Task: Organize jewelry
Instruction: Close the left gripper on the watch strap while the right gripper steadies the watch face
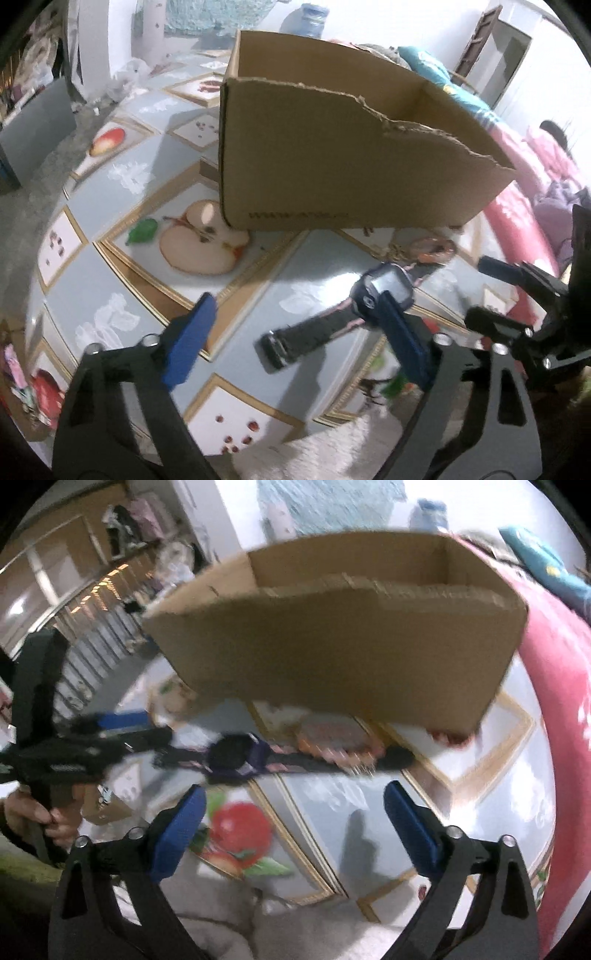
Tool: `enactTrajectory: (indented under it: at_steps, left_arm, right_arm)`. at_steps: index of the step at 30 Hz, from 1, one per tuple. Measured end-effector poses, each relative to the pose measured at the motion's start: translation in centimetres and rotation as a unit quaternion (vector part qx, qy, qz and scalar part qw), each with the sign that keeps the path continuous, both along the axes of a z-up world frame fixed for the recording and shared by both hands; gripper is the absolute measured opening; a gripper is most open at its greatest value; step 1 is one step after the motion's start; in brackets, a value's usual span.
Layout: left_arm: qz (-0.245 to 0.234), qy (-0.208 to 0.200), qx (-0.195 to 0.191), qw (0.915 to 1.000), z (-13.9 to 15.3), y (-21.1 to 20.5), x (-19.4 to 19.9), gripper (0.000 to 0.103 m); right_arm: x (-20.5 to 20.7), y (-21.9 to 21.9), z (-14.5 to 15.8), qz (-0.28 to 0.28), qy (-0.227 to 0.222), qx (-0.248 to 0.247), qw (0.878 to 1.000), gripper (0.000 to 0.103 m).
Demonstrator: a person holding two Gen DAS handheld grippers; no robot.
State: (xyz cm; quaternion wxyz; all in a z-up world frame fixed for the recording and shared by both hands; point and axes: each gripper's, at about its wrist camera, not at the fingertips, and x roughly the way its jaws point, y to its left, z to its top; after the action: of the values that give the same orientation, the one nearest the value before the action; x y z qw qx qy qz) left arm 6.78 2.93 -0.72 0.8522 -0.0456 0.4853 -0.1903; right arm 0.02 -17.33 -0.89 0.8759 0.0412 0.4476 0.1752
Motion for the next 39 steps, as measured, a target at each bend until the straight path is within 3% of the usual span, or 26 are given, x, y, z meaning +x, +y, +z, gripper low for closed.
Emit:
enactTrajectory:
  at_steps: [6,9,18,23,30,36,39]
  left_arm:
    - [0.002,0.025,-0.047,0.9986,-1.4,0.6,-1.5,0.057]
    - [0.007,0.039,-0.061,0.9973,-1.7,0.9,-1.7,0.052]
    - [0.024,0.083,-0.124,0.9885,-2.7,2.9,-1.8,0.049]
    - [0.045,0.106,-0.158,0.9808,-3.0,4.1,-1.9,0.049]
    - [0.037,0.135,-0.207,0.9683,-3.7,3.9,-2.0,0.049]
    - [0.027,0.114,-0.207,0.9712,-3.3,2.4,-2.0,0.048]
    - [0.028,0.1,-0.193,0.9757,-2.9,1.9,-1.6,0.035]
  right_arm:
    - [1.4,1.3,-0.4,0.02,0.014,0.016,1.0,0.056]
    - [2.0,2.3,-0.8,0.03,0.021,0.025,0.999,0.048]
    - [2.8,4.1,-2.2,0.039,0.042,0.014,0.998,0.04]
    - [2.6,4.7,-2.6,0.039,0.046,-0.003,0.998,0.039]
    - [2.7,4.6,-2.7,0.04,0.044,-0.004,0.998,0.039]
    - [2.6,4.4,-2.7,0.042,0.042,0.002,0.998,0.039]
    - [2.6,4.3,-2.7,0.043,0.042,0.004,0.998,0.039]
